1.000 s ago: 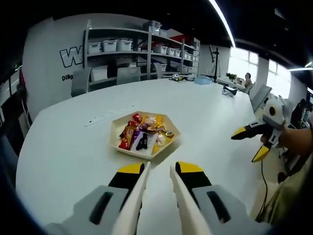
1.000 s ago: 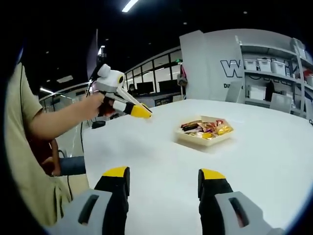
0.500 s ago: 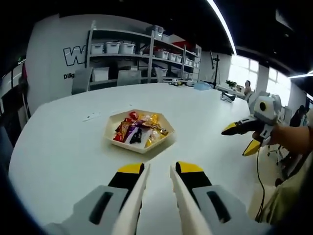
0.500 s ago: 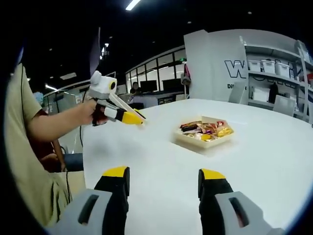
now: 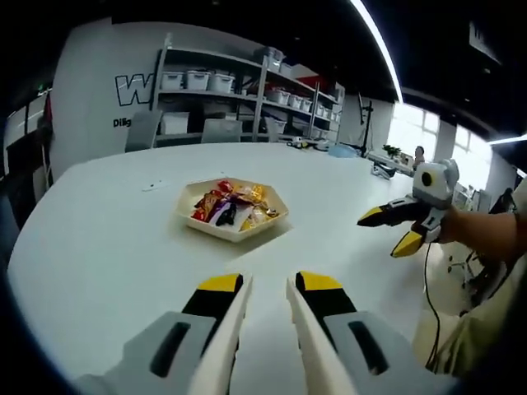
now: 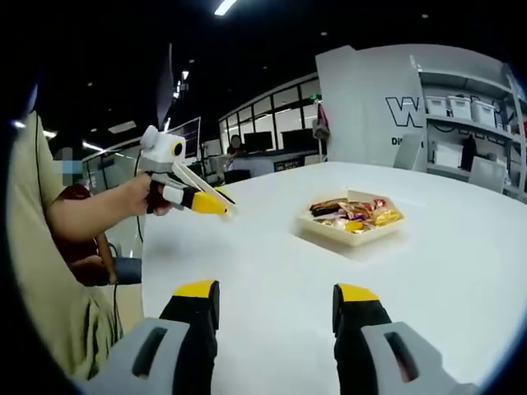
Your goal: Place the target food into the container with the food tongs after gripping and lifting it, then release it inside without dropping or visibly crushing the food.
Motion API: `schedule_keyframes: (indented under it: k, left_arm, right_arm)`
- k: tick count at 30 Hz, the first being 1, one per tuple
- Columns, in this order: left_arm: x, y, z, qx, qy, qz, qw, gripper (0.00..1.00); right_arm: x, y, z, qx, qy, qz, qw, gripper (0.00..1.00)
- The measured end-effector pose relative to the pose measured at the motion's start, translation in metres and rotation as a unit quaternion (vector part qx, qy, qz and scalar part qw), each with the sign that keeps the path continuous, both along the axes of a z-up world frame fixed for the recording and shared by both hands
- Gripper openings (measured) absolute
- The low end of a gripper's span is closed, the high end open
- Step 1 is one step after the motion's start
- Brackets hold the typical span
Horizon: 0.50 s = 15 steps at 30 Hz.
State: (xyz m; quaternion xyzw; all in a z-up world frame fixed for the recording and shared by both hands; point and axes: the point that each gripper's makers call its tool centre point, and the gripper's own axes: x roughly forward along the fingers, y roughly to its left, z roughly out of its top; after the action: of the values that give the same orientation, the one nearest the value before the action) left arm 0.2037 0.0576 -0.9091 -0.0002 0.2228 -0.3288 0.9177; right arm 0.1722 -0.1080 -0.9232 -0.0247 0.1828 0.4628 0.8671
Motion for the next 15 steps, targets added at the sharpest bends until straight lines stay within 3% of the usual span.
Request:
schedule_keyframes:
  k: [15]
  left_arm:
    - [-0.015,-0.008,0.001,-0.017,-0.009,-0.01,0.9998,0.24]
  right_arm:
    - [-0.002,0.011,0.005,0.018,-0.007,0.024,0.9995,0.48]
